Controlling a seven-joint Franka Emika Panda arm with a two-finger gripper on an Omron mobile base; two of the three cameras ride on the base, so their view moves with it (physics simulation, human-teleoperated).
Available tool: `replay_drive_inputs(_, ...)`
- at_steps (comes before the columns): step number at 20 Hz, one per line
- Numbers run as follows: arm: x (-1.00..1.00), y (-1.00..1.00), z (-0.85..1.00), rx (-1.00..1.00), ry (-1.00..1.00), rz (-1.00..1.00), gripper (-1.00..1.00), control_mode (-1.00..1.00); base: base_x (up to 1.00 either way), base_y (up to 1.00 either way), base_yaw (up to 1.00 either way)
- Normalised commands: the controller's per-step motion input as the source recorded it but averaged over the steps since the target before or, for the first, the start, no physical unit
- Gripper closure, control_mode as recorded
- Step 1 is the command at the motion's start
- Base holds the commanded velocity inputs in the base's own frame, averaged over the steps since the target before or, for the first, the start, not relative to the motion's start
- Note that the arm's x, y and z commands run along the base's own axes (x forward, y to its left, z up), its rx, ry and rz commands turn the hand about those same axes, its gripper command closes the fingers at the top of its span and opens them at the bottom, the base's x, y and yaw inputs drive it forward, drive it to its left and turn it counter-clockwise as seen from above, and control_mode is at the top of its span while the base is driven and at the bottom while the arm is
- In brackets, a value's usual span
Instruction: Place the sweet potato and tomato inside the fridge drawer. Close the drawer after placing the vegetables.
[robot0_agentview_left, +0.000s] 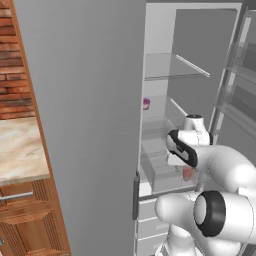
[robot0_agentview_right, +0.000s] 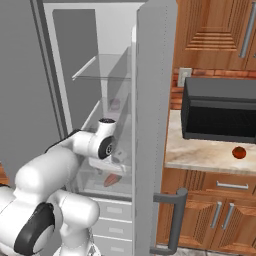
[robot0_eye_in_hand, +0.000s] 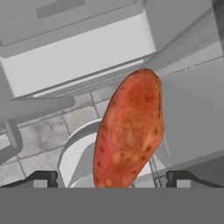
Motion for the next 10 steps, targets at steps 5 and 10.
replay_drive_inputs(5,-0.13,0.00,0.58,0.00,0.00,0.03,-1.00,-1.00,0.00,0.00,0.00)
replay_drive_inputs(10,0.03,0.06,0.87,0.00,0.00,0.00,-1.00,-1.00,0.00,0.00,0.00)
